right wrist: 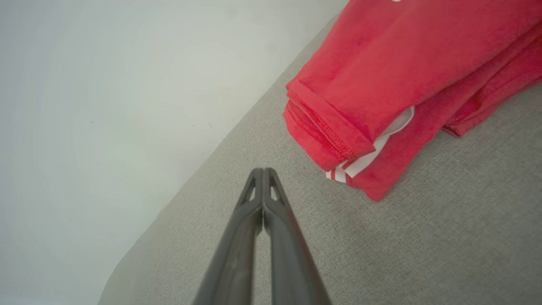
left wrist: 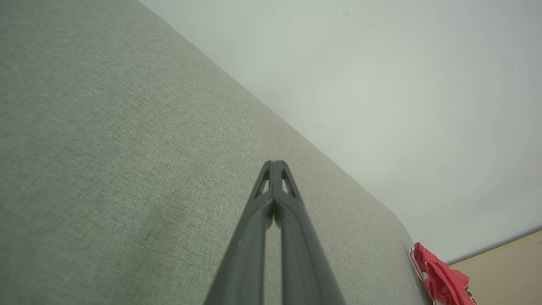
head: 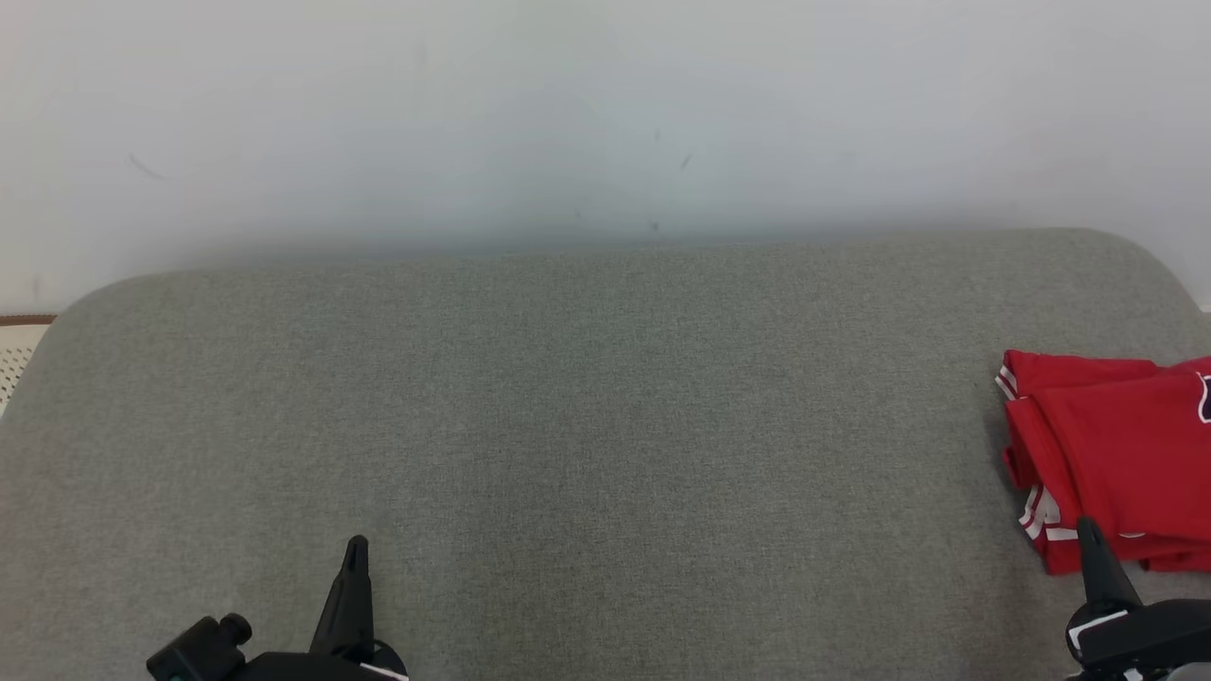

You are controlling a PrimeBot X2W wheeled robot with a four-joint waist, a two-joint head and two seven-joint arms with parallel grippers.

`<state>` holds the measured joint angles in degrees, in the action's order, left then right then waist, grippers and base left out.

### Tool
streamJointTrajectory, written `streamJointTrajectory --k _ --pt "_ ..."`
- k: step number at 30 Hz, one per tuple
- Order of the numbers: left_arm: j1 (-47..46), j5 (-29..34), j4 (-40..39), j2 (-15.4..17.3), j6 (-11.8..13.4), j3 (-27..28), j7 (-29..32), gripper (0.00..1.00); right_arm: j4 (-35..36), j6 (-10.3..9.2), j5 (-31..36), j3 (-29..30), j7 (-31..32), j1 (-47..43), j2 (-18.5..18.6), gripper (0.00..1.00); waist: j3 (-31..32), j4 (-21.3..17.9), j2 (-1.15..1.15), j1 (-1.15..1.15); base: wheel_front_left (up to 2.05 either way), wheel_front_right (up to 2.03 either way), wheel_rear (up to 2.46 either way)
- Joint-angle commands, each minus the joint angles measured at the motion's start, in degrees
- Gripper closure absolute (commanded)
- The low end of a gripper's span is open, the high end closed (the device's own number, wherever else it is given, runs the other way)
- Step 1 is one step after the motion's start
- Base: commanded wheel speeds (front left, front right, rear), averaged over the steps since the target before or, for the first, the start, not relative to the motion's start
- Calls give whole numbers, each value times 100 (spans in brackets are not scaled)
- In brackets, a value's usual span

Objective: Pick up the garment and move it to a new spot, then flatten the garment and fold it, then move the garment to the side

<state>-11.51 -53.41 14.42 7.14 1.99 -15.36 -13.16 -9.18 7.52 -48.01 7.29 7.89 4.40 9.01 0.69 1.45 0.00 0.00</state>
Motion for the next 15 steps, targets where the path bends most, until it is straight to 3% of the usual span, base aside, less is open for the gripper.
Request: streamJointTrajectory --k 1,15 --pt "-192 -253 18 7 -76 -22 -32 100 -35 -2 -246 117 67 166 74 100 -3 -4 0 0 0 0 0" --pt "-416 -1224 310 -87 -262 -173 -66 100 -416 -2 -1135 532 375 407 101 100 -26 -28 0 0 0 0 0"
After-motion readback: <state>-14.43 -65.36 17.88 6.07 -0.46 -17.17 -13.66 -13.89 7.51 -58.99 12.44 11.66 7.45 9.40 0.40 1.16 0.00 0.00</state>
